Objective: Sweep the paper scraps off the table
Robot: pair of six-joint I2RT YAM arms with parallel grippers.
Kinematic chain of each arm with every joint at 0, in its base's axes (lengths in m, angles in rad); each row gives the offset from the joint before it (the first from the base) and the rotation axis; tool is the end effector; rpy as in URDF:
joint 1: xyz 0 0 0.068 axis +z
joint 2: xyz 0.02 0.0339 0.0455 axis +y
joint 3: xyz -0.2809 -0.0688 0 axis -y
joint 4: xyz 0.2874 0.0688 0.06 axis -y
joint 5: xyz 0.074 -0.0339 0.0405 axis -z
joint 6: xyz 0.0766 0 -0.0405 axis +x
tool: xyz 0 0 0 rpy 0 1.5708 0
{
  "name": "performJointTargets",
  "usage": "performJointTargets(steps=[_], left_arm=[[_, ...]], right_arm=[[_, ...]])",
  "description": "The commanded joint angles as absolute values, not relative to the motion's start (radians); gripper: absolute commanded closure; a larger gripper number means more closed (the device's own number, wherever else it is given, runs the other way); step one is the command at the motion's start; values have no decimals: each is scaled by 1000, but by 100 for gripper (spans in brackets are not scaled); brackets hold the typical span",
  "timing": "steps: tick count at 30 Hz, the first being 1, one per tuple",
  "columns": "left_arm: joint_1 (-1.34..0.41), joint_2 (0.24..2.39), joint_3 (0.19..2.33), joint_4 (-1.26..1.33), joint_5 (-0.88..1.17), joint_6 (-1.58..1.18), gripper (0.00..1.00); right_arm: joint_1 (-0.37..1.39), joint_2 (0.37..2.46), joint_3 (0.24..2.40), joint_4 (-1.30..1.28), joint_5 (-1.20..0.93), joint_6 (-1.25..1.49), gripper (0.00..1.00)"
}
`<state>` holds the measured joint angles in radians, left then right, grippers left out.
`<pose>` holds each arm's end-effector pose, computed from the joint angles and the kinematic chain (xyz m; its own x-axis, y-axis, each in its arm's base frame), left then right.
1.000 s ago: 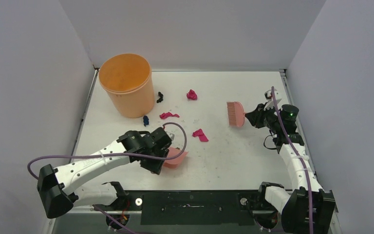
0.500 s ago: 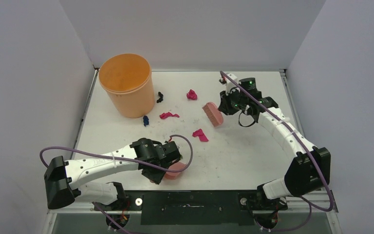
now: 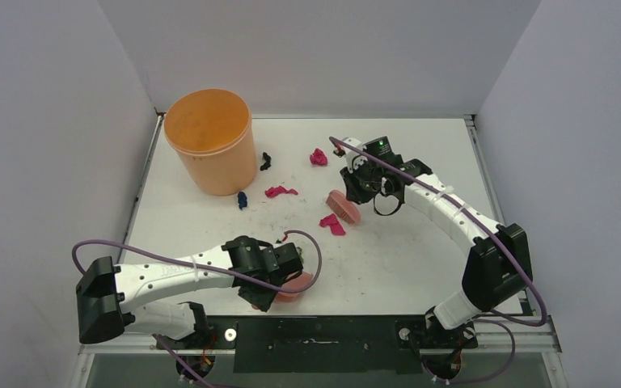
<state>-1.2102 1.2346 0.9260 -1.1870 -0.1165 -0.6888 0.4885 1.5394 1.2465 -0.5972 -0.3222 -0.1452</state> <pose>0.0897 -0.2127 0.1989 -0.8604 0.4924 -0.1317 0.4915 0.8699 0.0417 0.3383 0.2072 0.2548 -0.5891 -0.4685 -0.6583 -0.7139 0.6835 0.1524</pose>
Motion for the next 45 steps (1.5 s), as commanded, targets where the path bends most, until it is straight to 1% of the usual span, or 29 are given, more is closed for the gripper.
performJointTargets(steps=[1,5,11,15,20,26,30,32,33,35,37,40,45], left_arm=[[-1215,1280,948,-1109,-122,-677,100],[-1214,1338,967,-1068,-132,-659,100],[-1210,1429,1011,-969,-181,-656,100],[-1211,1487,1045,-919,-217,-655,100],[-1215,1489,1011,-849,-266,-696,100],[-1233,1341,839,-613,-395,-766,100],[-1235,1251,732,-500,-441,-794,100],[-1236,1217,707,-500,-451,-818,100],[-1236,1201,698,-506,-451,-827,100],[-1237,1171,687,-528,-446,-839,100],[-1236,1156,688,-576,-445,-867,100],[-1236,1139,693,-652,-438,-914,100],[-1238,1121,713,-789,-423,-981,100]], right_arm=[[523,1576,1279,-620,-415,-135,95],[546,1591,1269,-629,-506,-135,95],[574,1600,1267,-687,-751,-172,95],[576,1574,1280,-728,-851,-183,95],[535,1542,1414,-864,-821,-256,95],[504,1547,1602,-1061,-769,-402,95],[477,1546,1668,-1065,-751,-426,95],[465,1547,1688,-1018,-709,-417,95],[465,1545,1692,-979,-654,-407,95],[484,1524,1661,-849,-471,-378,95],[504,1489,1591,-654,-250,-378,95],[511,1495,1534,-486,-112,-417,95],[530,1627,1598,-369,32,-459,95]])
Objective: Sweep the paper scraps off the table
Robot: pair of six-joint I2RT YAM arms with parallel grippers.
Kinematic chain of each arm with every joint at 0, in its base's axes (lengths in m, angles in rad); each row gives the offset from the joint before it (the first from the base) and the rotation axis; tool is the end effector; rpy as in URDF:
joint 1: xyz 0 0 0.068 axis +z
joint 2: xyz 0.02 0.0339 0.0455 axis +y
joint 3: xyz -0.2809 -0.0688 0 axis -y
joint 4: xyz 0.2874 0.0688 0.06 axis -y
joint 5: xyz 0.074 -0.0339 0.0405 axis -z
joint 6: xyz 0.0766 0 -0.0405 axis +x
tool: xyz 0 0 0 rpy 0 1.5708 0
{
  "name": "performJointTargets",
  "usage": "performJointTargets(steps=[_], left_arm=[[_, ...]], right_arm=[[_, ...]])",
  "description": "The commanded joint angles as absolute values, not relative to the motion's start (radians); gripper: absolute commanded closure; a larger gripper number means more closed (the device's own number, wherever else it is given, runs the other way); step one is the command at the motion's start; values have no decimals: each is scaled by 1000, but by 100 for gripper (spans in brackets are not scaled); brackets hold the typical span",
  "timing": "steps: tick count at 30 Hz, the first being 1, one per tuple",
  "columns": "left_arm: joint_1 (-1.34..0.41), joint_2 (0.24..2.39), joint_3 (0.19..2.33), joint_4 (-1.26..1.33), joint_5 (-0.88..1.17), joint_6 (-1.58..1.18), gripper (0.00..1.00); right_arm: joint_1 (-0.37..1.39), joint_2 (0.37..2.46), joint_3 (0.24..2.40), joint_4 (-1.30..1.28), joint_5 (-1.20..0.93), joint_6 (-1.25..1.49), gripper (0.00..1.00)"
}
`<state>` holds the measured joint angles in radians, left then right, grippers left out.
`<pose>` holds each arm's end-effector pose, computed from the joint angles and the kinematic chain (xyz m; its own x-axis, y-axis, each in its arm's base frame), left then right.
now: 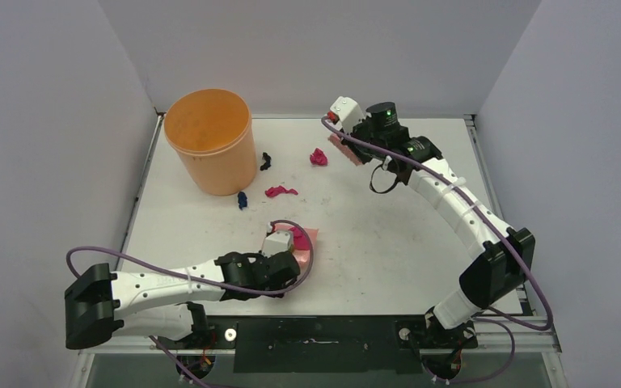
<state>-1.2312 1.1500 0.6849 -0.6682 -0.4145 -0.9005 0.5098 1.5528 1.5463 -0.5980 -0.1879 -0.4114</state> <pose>0.1124 -0.2255 0.1641 -0.8192 0.1656 -0.5491 0.2644 0.9586 -0.1054 0.3644 0.2201 0.3677 -0.2093 -0.5671 -0.7966 -0.7607 0.6063 -0.2317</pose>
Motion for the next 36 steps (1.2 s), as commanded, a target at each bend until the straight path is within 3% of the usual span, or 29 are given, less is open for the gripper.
performJointTargets(steps=[1,8,14,22,36], left_arm=[[-1238,1118,718,-817,-427,-990,100],[-1216,1126,751,-947,-449,-1006,100],[-1122,1114,722,-889,-303,-932,100],[-964,1187,743,-865,-189,-844,100],[-928,1310,742,-774,-171,-779,100]], right_arm=[[545,1662,1608,-344,67,-477,95],[613,1951,1769,-267,198,-575,95],[681,2138,1904,-340,206,-588,95],[814,2070,1746,-353,48,-570,95],[901,1933,1579,-502,-314,-450,95]])
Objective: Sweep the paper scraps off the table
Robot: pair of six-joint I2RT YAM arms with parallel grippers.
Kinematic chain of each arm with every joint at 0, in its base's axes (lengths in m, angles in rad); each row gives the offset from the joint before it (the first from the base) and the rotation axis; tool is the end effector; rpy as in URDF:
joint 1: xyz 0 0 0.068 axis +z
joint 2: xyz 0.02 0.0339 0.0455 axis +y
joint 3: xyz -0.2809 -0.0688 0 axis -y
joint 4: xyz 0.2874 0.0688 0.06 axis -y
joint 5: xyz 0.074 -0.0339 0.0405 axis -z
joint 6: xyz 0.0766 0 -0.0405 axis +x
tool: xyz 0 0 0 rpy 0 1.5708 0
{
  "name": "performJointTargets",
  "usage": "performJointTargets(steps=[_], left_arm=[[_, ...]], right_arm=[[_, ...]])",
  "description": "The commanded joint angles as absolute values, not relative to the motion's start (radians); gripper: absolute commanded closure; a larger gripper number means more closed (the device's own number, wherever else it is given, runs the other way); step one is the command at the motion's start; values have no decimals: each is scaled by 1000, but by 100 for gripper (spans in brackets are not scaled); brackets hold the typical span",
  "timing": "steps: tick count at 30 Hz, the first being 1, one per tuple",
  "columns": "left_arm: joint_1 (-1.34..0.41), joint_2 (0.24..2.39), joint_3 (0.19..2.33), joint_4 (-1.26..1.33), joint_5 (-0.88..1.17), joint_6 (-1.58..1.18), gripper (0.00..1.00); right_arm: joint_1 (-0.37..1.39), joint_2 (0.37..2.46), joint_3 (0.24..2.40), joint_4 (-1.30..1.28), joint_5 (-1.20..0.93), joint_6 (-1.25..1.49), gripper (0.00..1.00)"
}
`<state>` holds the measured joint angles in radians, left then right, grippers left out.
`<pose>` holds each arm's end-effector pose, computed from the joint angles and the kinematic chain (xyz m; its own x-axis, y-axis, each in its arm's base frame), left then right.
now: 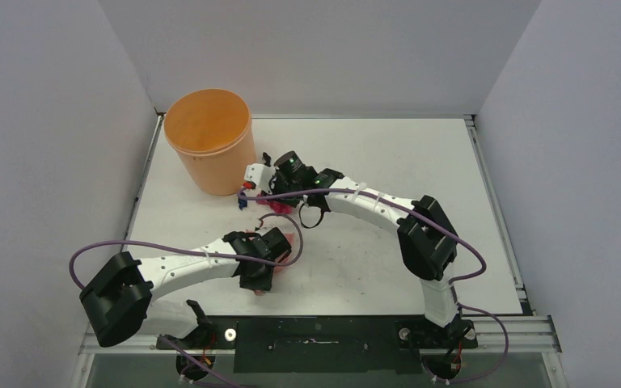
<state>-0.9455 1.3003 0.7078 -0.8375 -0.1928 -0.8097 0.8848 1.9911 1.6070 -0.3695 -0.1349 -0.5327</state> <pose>0.1511 -0.1842 0.1258 -0.9645 0.1219 -0.2342 0.1184 0.9925 0.0292 0.3296 0.4189 0.2153 0.0476 -0.7364 -0.6749 -0.9342 0.2064 -0.2911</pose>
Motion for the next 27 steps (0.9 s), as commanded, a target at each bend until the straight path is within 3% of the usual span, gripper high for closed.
performJointTargets(steps=[1,11,21,27], left_arm=[[-921,1310,740,-764,-170,-776,100],[-906,1303,751,-727,-206,-760,100],[-911,1165,722,-749,-274,-795,100],[-928,1072,724,-765,-328,-786,100]], right_arm=[[902,1928,1582,-527,-337,-442,95],[899,1880,1687,-782,-580,-240,95],[869,1693,1683,-848,-400,-217,95],[694,1636,1713,-884,-521,-207,95]])
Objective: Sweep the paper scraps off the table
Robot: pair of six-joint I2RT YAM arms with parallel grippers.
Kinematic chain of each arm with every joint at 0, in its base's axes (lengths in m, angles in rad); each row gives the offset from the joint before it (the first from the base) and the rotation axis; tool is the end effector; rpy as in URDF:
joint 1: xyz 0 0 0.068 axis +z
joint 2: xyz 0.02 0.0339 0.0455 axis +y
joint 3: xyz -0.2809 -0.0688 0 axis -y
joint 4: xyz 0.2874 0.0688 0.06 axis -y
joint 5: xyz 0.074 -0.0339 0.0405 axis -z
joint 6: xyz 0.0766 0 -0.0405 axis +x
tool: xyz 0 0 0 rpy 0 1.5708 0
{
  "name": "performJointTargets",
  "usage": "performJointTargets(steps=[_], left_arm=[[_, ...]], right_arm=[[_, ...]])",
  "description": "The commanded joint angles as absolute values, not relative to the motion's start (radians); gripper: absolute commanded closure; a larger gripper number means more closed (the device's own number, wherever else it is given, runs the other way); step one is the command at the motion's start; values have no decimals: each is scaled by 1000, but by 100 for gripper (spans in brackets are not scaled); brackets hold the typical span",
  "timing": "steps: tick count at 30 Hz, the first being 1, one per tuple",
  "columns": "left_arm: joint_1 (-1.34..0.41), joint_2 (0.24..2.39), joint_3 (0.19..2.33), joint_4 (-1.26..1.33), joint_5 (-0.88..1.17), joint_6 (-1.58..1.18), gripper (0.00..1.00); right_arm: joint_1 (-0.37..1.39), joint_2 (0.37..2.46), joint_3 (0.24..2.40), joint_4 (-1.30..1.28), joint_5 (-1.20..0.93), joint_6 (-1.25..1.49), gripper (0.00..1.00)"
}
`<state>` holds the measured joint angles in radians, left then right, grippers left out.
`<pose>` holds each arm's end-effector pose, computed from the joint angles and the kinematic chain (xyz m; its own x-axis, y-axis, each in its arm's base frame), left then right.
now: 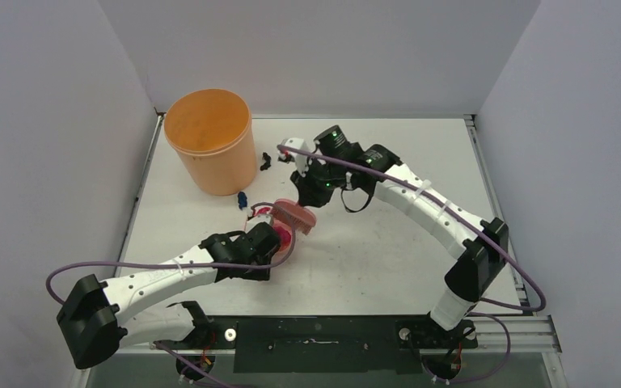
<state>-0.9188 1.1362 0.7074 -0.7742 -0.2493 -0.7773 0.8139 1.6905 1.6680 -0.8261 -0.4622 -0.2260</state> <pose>0.1615 -0.1804 0.1650 -0.9061 0.0668 -0.4178 0.1136 0.9896 -0.0881 0.2749 0.3407 0.3389 -0.3110 -0.6213 -0.7192 -0.9469 0.2679 0.1780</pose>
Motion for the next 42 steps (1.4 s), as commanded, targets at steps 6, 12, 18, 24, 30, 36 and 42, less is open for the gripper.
performJointTargets(steps=[6,12,18,24,30,36,42], left_arm=[[-930,1020,739,-773,-373,-773,100],[-930,1022,774,-793,-394,-762,100],[-931,1010,821,-832,-408,-748,100],[-916,1016,916,-933,-477,-733,100],[-818,1020,1025,-1005,-464,-649,100],[-707,1059,1160,-1017,-401,-551,100],[-638,1149,1316,-1007,-354,-482,100]], right_arm=[[563,1559,1723,-880,-581,-209,95],[445,1463,1604,-766,-605,-148,95],[343,1413,1423,-640,-618,-82,95],[324,1392,1284,-554,-587,-71,95],[320,1352,1147,-477,-621,-69,95],[295,1288,994,-387,-785,-101,95],[172,1312,882,-291,-976,-59,95]])
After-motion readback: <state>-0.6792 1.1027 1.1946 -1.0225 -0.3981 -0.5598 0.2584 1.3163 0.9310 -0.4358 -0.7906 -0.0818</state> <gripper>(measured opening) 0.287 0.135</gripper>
